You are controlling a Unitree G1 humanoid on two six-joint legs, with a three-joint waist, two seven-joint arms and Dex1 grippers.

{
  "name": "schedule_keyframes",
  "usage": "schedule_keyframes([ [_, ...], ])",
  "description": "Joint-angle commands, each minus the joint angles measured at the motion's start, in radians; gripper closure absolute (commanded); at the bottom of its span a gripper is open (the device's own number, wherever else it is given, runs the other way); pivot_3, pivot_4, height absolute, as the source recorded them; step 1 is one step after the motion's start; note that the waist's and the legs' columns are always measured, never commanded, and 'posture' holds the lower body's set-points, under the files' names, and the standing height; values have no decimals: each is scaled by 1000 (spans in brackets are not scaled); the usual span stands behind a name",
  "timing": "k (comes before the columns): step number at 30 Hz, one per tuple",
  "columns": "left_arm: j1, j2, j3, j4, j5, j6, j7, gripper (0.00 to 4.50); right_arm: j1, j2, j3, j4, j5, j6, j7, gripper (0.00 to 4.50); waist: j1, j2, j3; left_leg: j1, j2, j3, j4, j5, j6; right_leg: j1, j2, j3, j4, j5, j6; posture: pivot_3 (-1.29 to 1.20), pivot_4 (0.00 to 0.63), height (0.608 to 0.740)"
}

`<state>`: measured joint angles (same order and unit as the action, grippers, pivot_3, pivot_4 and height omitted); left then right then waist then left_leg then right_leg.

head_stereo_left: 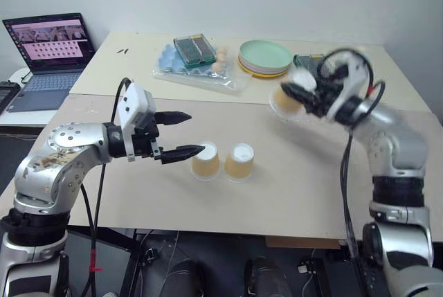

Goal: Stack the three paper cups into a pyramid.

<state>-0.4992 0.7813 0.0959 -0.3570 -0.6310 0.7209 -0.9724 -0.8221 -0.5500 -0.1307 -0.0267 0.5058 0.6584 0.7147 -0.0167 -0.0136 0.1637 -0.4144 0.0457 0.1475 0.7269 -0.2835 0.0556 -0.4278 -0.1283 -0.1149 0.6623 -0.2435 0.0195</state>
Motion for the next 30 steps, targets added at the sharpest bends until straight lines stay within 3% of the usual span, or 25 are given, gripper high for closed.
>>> schedule_keyframes([
  [1, -8, 4, 6, -19, -9, -21, -5, 0, -60, -26, 95, -92, 88, 31, 205, 1927, 3, 0, 0, 0, 0, 0, 0, 0, 0, 0, 0, 0, 0, 0, 0, 0, 150, 706],
  [6, -12, 6, 3, -18, -12, -22, -15, 0, -105, -68, 205, -36, 77, 8, 417, 1927, 15, 0, 0, -2, -2, -1, 0, 0, 1, 1, -1, -3, 0, 0, 0, 0, 150, 706],
  [11, -11, 7, 4, -20, -10, -22, -18, 0, -129, -64, 271, 31, 27, -17, 488, 1927, 13, 0, 0, -2, -1, -2, 1, 0, 1, 2, -1, -4, -1, 0, 0, 0, 150, 706],
  [30, -14, 7, 4, -23, -4, -20, -13, 0, -110, 25, 359, 64, -45, 38, 479, 1927, 5, 0, 0, -2, -1, -2, 1, 0, 1, 2, -1, -4, 0, 0, 0, 0, 150, 706],
])
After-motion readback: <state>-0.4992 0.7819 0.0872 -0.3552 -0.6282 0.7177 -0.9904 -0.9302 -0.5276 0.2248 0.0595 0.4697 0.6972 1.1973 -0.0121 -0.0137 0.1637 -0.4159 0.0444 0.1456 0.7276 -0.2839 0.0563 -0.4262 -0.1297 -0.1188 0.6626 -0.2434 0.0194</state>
